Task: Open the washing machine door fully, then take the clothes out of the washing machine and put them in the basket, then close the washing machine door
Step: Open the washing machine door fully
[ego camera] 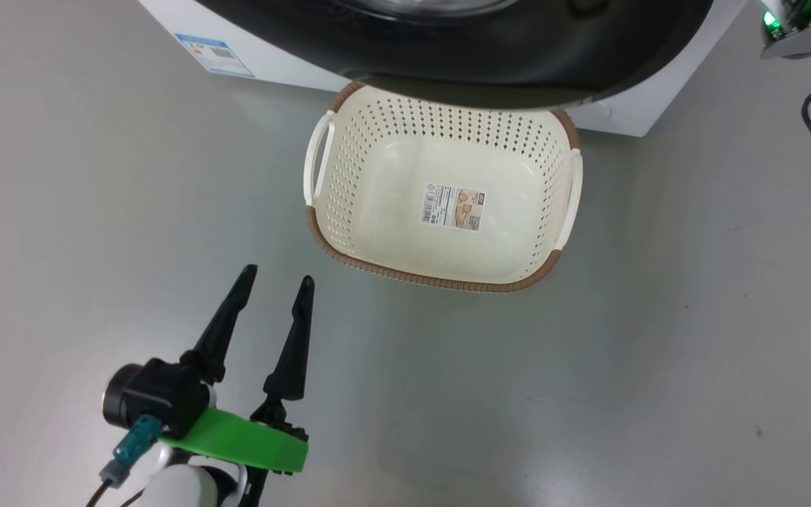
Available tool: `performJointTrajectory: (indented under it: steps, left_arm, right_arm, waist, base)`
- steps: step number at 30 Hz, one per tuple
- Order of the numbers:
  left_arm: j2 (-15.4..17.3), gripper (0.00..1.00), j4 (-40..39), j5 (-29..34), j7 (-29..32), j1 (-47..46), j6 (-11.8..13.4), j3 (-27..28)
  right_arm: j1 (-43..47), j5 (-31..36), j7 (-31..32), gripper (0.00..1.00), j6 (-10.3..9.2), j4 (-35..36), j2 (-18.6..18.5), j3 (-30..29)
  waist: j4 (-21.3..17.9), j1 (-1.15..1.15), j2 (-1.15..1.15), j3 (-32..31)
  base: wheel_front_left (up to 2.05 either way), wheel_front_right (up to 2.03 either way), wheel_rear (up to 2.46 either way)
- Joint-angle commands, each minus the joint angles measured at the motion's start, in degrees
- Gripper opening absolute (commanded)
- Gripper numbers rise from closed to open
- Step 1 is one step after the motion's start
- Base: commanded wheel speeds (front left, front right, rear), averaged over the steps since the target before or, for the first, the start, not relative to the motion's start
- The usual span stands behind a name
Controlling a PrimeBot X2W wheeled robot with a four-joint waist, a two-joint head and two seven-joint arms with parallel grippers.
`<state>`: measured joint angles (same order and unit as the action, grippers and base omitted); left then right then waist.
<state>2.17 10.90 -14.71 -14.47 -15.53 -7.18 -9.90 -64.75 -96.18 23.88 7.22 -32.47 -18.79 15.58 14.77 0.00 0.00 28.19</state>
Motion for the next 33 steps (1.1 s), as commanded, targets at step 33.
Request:
performJointTrajectory:
  steps: [33]
  left_arm:
    - [0.92, 1.00, -0.85, 1.69, -0.52, 3.75, -0.31, 1.75]
  right_arm:
    - [13.29, 0.97, 14.21, 0.00, 0.26, 7.22, 7.31, 2.34]
  waist:
    - [-2.51, 0.00, 0.00, -8.31]
  base:
    - [0.00, 0.00, 0.00]
